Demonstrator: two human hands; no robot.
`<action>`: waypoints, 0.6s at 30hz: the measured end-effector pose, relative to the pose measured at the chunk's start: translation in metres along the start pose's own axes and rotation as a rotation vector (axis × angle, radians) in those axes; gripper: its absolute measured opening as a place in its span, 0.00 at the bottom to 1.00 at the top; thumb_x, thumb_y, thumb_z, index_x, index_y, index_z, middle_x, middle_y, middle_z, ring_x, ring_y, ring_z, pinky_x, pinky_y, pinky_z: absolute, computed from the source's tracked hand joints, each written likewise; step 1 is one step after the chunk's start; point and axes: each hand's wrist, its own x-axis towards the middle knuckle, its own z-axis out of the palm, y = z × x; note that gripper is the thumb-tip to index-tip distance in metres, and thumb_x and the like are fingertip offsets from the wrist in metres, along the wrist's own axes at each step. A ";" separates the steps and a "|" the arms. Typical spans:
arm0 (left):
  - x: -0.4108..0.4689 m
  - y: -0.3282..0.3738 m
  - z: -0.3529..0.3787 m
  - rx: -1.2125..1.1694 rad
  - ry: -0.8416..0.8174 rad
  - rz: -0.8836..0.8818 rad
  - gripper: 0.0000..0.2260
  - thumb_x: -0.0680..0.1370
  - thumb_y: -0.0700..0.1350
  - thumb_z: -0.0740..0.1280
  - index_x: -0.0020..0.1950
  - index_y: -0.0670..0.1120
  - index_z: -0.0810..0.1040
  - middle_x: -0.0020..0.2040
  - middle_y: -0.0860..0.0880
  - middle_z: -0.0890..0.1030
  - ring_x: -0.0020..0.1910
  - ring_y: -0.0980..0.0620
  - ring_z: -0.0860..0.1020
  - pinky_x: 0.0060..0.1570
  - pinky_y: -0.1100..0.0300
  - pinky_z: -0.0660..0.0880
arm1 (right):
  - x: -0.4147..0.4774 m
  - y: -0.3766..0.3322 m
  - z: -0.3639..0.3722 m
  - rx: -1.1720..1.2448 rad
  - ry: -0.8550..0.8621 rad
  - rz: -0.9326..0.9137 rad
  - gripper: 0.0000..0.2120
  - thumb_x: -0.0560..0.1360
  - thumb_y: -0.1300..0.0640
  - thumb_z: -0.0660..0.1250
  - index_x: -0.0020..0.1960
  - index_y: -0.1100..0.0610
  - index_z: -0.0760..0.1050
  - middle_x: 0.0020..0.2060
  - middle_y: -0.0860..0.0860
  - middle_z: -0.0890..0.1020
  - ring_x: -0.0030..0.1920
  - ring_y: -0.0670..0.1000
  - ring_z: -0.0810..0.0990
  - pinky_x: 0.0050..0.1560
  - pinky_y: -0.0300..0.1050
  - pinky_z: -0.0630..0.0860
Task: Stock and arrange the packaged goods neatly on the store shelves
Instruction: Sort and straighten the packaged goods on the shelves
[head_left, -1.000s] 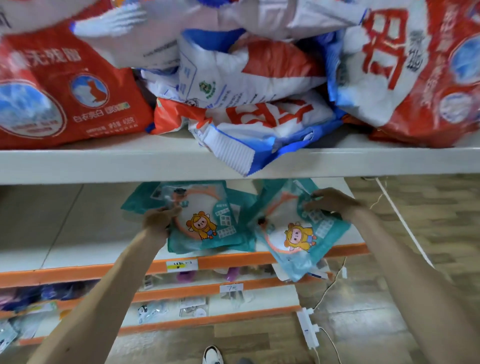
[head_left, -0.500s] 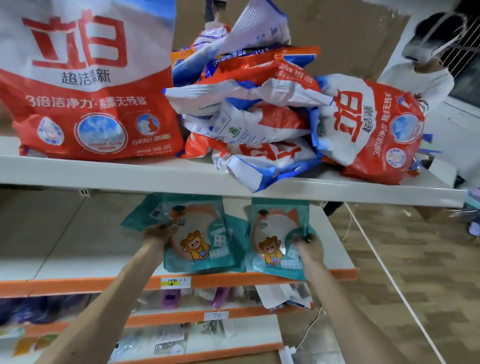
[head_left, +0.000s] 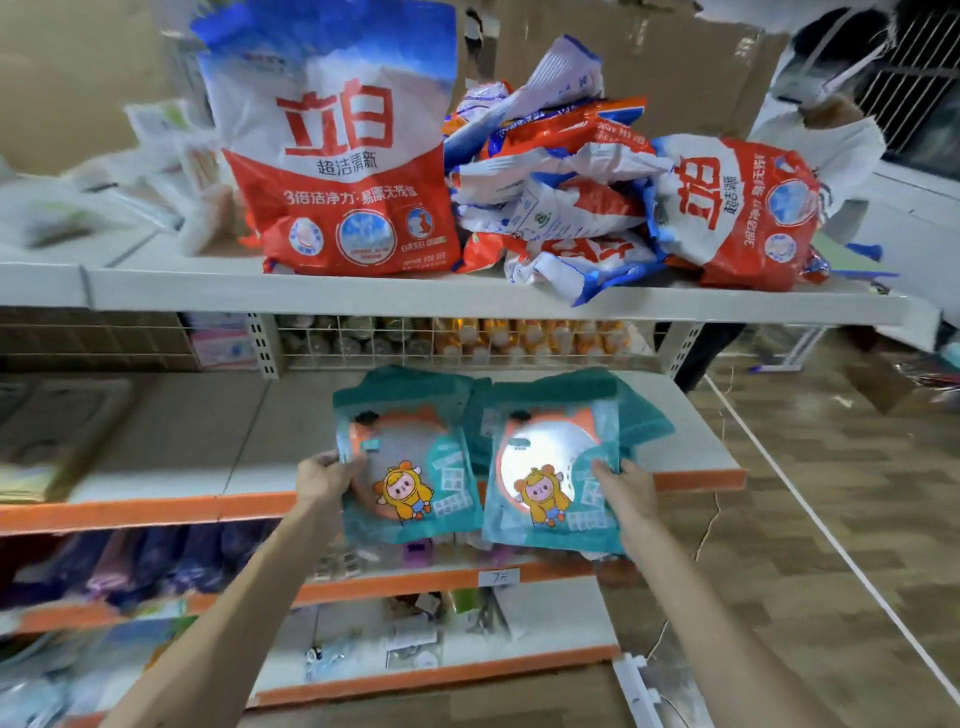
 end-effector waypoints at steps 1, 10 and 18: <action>-0.006 -0.001 -0.012 -0.004 -0.010 -0.003 0.11 0.73 0.40 0.74 0.53 0.38 0.80 0.47 0.39 0.83 0.37 0.43 0.82 0.35 0.52 0.81 | -0.012 0.004 0.007 0.019 -0.015 0.010 0.07 0.78 0.57 0.66 0.53 0.59 0.76 0.43 0.54 0.83 0.42 0.53 0.82 0.40 0.48 0.80; -0.052 -0.002 -0.155 -0.015 0.119 0.050 0.06 0.74 0.39 0.73 0.48 0.40 0.80 0.41 0.42 0.83 0.29 0.50 0.82 0.25 0.59 0.79 | -0.100 0.008 0.084 0.055 -0.159 0.012 0.05 0.78 0.57 0.67 0.53 0.56 0.77 0.46 0.53 0.84 0.43 0.52 0.83 0.42 0.48 0.81; -0.054 0.011 -0.304 -0.071 0.287 0.099 0.06 0.76 0.36 0.70 0.51 0.38 0.81 0.41 0.43 0.83 0.34 0.48 0.80 0.25 0.62 0.77 | -0.155 -0.027 0.209 -0.009 -0.359 -0.066 0.07 0.79 0.58 0.66 0.55 0.58 0.76 0.48 0.53 0.83 0.48 0.54 0.83 0.47 0.50 0.81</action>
